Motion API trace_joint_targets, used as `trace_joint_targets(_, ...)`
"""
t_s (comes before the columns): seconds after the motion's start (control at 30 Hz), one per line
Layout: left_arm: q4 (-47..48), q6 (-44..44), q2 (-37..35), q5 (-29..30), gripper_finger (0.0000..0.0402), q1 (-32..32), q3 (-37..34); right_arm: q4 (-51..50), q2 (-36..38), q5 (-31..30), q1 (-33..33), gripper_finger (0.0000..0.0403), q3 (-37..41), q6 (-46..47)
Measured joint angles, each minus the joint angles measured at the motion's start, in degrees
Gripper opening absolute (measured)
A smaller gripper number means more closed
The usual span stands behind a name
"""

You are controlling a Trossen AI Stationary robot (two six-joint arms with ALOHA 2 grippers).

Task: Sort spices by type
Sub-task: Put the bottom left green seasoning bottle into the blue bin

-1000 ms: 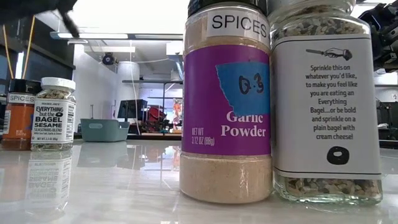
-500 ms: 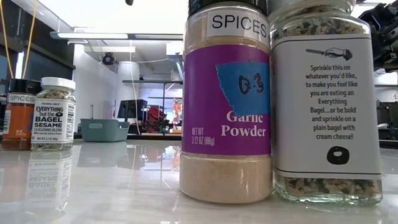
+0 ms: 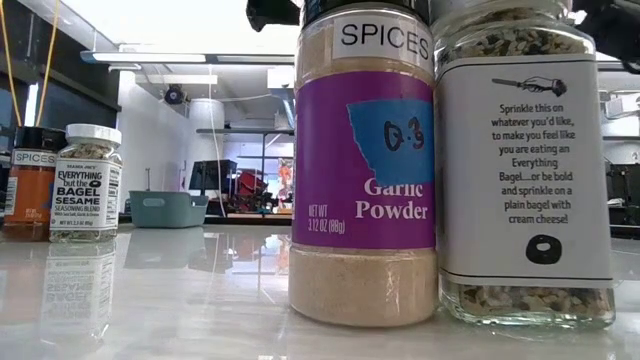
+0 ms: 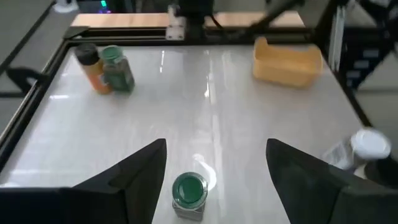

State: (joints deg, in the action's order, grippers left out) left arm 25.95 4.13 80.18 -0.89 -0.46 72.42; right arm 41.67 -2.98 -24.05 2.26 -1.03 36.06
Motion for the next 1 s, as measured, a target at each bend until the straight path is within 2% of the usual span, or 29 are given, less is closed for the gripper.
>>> trace_joint_targets(0.1, 0.14, 5.58, 2.49, -0.37, 0.0262, 0.07, 0.04, -5.32, -4.43, -0.74, 0.00, 0.0001, -4.76, 0.47)
trace_joint_targets(0.27, 0.84, 5.40, 8.65, -3.33, 0.0262, 0.44, 0.67, -21.78, -16.65, -1.89, 0.00, 0.0025, -16.76, -1.05)
trace_joint_targets(0.43, 10.60, 5.73, 17.81, -3.59, 0.0262, 1.48, 8.78, -41.53, -25.99, -5.39, 0.00, 0.0102, -31.75, -5.79)
trace_joint_targets(0.57, 14.78, 9.73, 23.37, -2.61, 0.0262, 1.67, 13.73, -54.40, -30.52, -9.14, 0.00, 0.0172, -42.66, -8.83)
trace_joint_targets(0.67, 16.36, 11.02, 25.85, -2.51, 0.0262, 1.62, 15.66, -62.16, -32.86, -10.03, 0.00, 0.0209, -48.99, -9.39)
trace_joint_targets(0.8, 17.65, 11.41, 27.16, -0.15, 0.0262, 1.62, 16.28, -68.15, -34.84, -10.04, 0.00, 0.0228, -53.63, -9.12)
trace_joint_targets(0.9, 17.65, 12.46, 27.35, 2.86, 0.0262, 1.62, 16.22, -68.61, -35.30, -10.04, 0.00, 0.0228, -54.14, -9.14)
trace_joint_targets(1.0, 17.81, 13.55, 27.15, 1.87, 0.0262, 2.00, 16.22, -68.80, -35.33, -10.02, 0.00, 0.0228, -53.70, -9.12)
